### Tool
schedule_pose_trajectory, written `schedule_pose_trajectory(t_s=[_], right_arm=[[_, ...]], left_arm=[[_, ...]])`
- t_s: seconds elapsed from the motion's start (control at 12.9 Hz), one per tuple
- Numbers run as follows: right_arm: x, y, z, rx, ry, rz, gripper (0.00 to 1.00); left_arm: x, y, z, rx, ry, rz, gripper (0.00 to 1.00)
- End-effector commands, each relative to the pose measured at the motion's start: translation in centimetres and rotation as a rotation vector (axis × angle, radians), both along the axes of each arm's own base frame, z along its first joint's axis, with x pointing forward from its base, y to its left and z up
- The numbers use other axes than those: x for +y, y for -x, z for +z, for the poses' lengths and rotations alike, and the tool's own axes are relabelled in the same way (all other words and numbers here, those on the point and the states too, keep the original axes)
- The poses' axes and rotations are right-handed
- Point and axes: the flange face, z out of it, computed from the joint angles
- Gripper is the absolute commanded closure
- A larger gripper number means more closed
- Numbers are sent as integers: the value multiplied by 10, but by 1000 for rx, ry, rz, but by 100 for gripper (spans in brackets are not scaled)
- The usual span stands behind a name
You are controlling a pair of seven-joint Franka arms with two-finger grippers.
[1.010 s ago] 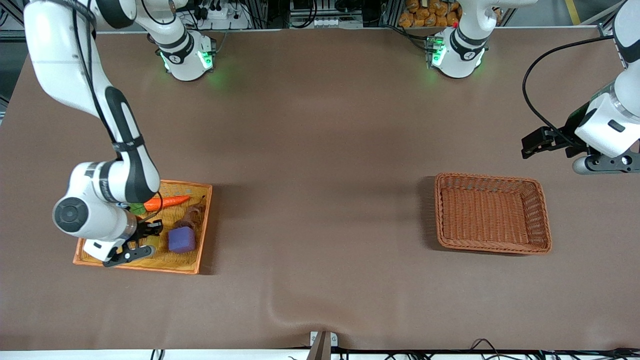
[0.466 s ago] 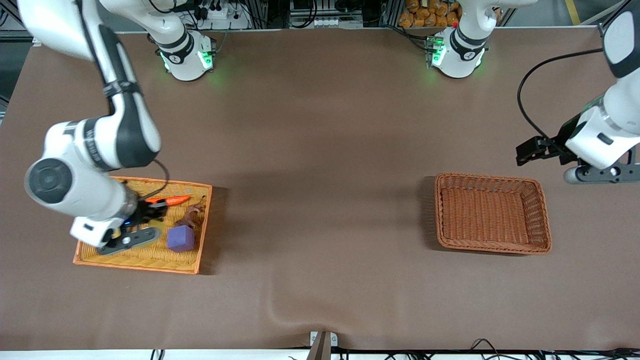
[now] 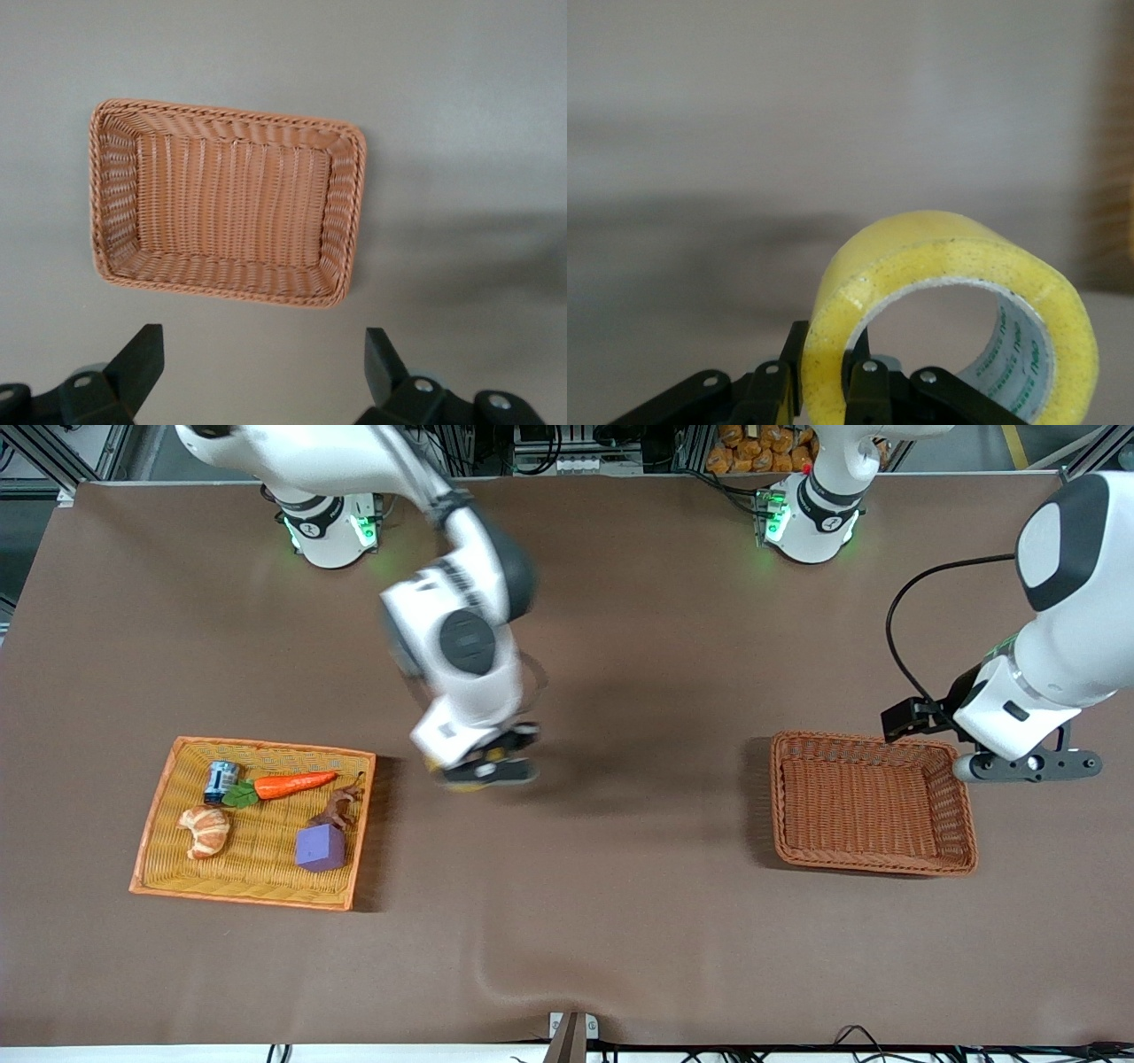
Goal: Transfer tape with both arms
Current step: 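Lift the tape with the right gripper while the left gripper approaches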
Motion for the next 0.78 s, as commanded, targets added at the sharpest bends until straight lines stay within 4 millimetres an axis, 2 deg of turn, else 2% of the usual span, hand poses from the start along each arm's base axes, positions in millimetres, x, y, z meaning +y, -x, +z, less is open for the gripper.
schedule_pose_trajectory(t_s=[0.0, 0.16, 0.31, 0.39, 0.47, 0.54, 0.7], right_arm=[[47, -12, -38, -42, -193, -83, 100], [83, 5, -67, -75, -281, -138, 100], [106, 21, -104, -92, -311, -170, 96], [110, 25, -111, -99, -324, -172, 63], [115, 31, -109, -98, -327, -163, 1], [113, 26, -85, -103, -345, -169, 0], [71, -3, -41, -48, -273, -166, 0]], left_arm=[[-40, -8, -22, -10, 19, 36, 0], [-53, -10, -37, -4, 10, 44, 0], [-56, -13, -51, 10, 0, 38, 0], [-57, -16, -60, 16, -1, 38, 0], [-60, -18, -69, 17, 5, 39, 0], [-65, -21, -80, 8, 10, 32, 0], [-81, -21, -109, -11, 24, 17, 0]])
